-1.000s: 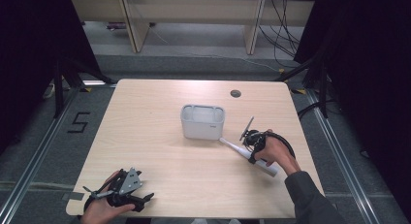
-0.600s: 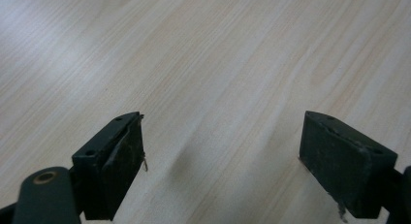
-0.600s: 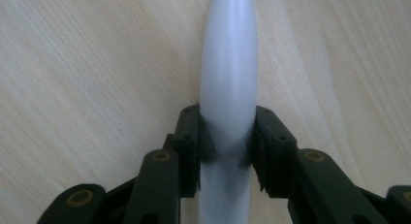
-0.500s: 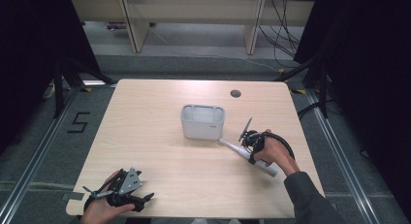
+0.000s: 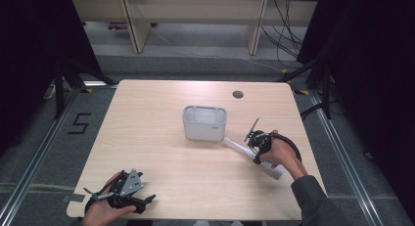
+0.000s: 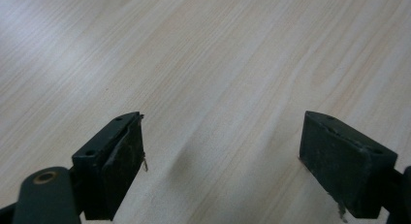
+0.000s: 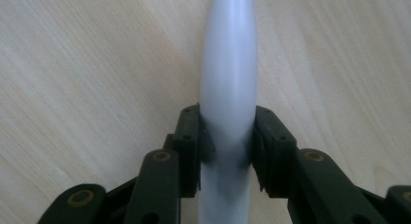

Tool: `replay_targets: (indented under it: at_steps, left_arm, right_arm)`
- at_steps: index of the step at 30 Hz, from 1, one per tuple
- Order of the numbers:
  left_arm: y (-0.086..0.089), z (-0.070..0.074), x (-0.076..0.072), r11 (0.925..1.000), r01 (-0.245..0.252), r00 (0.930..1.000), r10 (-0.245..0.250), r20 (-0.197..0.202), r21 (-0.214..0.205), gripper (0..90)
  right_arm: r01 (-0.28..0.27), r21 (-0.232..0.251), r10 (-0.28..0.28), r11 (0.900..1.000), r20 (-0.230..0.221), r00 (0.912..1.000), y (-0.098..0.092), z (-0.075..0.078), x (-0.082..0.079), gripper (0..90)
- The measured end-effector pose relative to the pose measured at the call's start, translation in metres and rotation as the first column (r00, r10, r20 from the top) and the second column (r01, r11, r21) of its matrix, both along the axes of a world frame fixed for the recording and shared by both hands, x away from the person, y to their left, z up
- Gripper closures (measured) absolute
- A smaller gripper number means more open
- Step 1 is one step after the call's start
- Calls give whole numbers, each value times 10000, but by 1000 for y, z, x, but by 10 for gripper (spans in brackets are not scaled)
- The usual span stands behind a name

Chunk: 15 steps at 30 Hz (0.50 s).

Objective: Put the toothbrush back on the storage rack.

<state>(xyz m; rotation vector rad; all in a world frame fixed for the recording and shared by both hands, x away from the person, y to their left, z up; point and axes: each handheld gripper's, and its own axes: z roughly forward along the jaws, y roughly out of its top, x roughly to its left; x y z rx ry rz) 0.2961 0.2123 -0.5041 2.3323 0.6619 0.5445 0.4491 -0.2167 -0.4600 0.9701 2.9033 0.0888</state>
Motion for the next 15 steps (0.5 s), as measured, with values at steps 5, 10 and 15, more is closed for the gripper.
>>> replay_targets:
  at_steps: [5,10,15]
  left_arm:
    - [0,0,0,10000,-9,10000,9,6,-16,156]
    - [-1,0,0,10000,-18,10000,18,13,-49,156]
    - [-1,-1,0,10000,-21,10000,21,-5,-65,156]
  right_arm:
    - [-142,432,127,9990,355,9993,-12,9,-1,666]
    - [125,902,-195,9958,770,9968,-22,19,-7,666]
    - [230,1413,-392,9897,1126,9929,-30,31,-11,666]
